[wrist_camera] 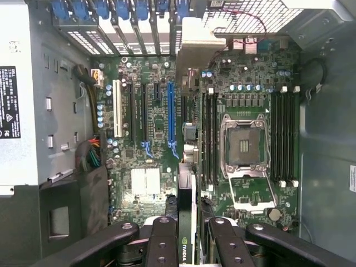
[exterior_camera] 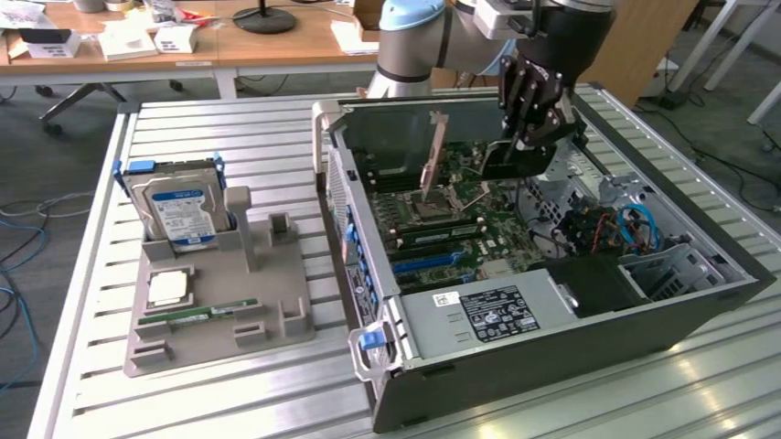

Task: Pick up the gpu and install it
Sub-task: 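Insert the gpu into the slot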

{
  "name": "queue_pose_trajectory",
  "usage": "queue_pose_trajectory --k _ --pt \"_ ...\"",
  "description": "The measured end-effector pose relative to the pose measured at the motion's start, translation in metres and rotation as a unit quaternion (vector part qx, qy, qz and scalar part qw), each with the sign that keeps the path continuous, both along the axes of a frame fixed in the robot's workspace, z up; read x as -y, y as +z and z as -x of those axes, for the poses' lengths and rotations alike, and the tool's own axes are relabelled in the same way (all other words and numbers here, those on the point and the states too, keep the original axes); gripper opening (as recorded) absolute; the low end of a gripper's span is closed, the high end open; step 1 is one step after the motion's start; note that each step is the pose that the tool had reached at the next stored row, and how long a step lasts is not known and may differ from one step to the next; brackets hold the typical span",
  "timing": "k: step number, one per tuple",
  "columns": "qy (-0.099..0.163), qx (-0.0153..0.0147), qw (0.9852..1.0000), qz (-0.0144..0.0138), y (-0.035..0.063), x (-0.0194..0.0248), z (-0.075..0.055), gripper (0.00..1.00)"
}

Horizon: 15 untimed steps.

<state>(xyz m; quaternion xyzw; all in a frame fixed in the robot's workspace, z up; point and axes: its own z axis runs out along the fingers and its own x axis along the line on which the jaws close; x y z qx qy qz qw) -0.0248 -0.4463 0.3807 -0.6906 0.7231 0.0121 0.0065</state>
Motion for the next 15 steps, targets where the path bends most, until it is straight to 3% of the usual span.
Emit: queue_pose_trajectory --k 15 --pt "0.002 0.0002 1.0000 -0.0001 -0.0022 0.0010 0.0010 0.26"
